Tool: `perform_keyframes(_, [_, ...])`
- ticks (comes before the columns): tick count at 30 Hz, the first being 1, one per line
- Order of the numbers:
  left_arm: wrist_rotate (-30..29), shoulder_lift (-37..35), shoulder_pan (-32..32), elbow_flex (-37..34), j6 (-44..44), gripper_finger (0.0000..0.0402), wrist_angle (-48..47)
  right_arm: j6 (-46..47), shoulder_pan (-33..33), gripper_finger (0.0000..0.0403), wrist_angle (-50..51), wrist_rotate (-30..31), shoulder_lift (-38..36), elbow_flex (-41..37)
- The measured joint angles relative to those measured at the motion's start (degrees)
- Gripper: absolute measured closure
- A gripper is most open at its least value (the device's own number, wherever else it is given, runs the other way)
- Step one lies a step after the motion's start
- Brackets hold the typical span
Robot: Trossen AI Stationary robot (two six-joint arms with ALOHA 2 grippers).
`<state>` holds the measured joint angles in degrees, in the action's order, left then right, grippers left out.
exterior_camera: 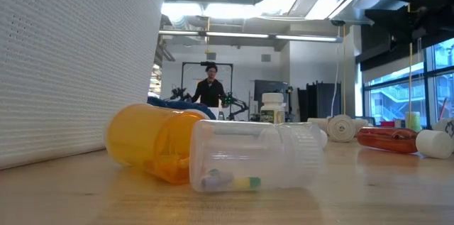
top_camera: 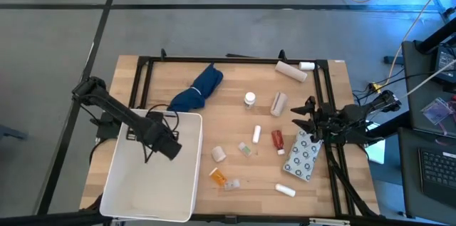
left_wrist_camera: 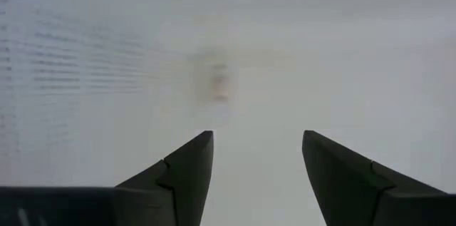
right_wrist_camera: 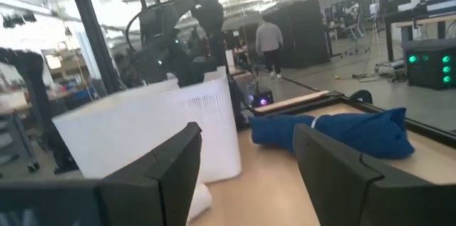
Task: Pick & place medical supplies in basket/bin
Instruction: Put the white and green medicine bottle into the white bin
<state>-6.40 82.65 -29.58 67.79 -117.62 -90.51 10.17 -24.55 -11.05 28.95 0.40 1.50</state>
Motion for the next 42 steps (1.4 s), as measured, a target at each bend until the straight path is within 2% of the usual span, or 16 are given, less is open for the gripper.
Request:
perform_keyframes(5, [-12.00, -2.13, 0.24, 8.63, 0.08, 0.0192, 0.26, 0.05, 0.00, 0.0178, -0.46, -0.01, 0.00, 0.00])
perform_keyframes(11, [-27.05, -2.96, 0.23, 18.97, 6.70, 0.0192, 0.39, 0.01, -0.01, 0.0178, -0.31, 0.00, 0.00, 0.00])
perform_keyframes(16, [-39.49, -2.93, 0.95, 25.95, 18.67, 0.0192, 3.85, -0.11, 0.00, 0.0178, -0.11, 0.00, 0.00, 0.00])
perform_keyframes(20, [-45.09, -2.92, 3.50, 28.58, 33.97, 0.0192, 13.17, -0.17, 0.01, 0.0178, -0.05, 0.00, 0.00, 0.00])
perform_keyframes(23, [-44.63, -2.79, 6.66, 28.59, 48.49, 0.0192, 23.20, -0.17, 0.00, 0.0178, -0.03, 0.00, 0.00, 0.00])
perform_keyframes(28, [-36.98, -1.53, 12.49, 28.41, 64.93, 0.0192, 36.64, -0.16, 0.00, 0.0178, -0.05, 0.00, 0.00, 0.00])
perform_keyframes(33, [-28.20, -0.09, 17.96, 28.29, 73.36, 0.0192, 44.00, 2.84, -0.01, 0.0178, -1.95, -0.74, 0.00, -0.02])
perform_keyframes(42, [-16.98, 4.16, 24.90, 28.26, 81.20, 0.0192, 47.95, 10.39, 0.01, 0.0178, -5.20, -0.94, 0.00, -0.02])
